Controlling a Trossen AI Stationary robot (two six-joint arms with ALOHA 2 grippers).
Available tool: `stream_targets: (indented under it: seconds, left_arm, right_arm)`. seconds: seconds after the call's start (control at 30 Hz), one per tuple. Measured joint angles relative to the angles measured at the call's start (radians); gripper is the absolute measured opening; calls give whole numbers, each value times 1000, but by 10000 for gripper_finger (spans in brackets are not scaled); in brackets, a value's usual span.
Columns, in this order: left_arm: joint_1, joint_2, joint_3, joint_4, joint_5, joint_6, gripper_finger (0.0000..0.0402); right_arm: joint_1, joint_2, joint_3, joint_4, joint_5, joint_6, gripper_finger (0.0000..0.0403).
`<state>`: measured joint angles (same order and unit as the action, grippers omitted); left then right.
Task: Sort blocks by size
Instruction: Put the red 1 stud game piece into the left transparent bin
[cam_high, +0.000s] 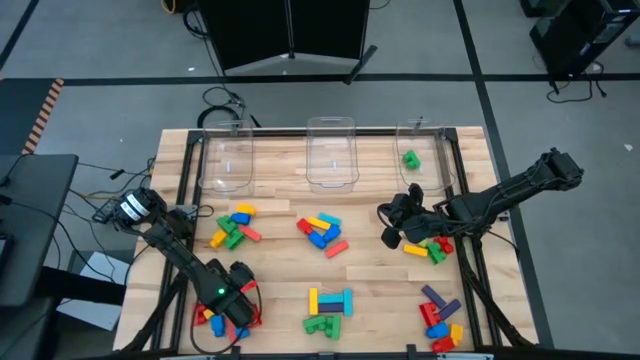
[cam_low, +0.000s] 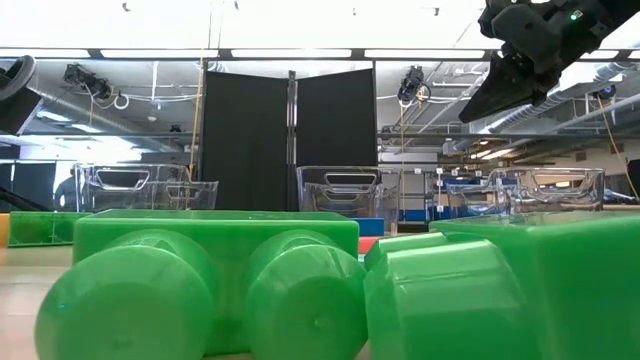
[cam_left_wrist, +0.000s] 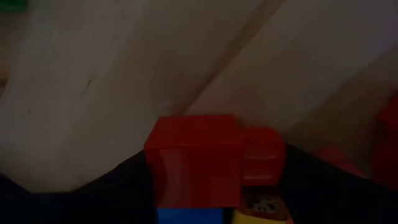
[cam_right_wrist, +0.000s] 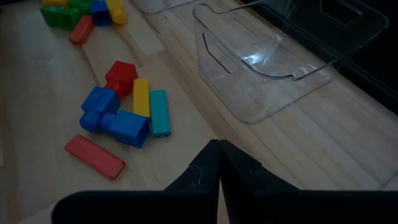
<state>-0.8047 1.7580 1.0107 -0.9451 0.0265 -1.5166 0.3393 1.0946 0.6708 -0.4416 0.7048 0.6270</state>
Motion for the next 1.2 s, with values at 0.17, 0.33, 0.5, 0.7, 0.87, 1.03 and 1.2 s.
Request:
stream_targets:
  seconds: [0.17, 0.33, 0.5, 0.7, 0.87, 1.03, 1.2]
  left_arm:
    - [0, 1, 1, -16, -2, 1, 279]
    - [7, 1, 1, -20, -7, 9, 278]
    - [10, 1, 0, -14, -16, 13, 279]
    - [10, 7, 38, -37, -81, 44, 279]
    - [18, 6, 75, -62, -106, 50, 279]
    - [54, -26, 89, -54, -131, 102, 279]
    - [109, -115, 89, -66, -200, 181, 279]
  right_arm:
    - [0, 0, 0, -1, 0, -2, 18]
    - [3, 0, 0, -5, 0, -2, 18]
    - [22, 0, 0, -21, 0, -2, 23]
    - [55, 0, 0, -34, -37, -2, 21]
    - [82, 0, 0, -34, -43, 1, 20]
    - [101, 0, 0, -33, -44, 5, 20]
    - [106, 0, 0, -33, -44, 6, 20]
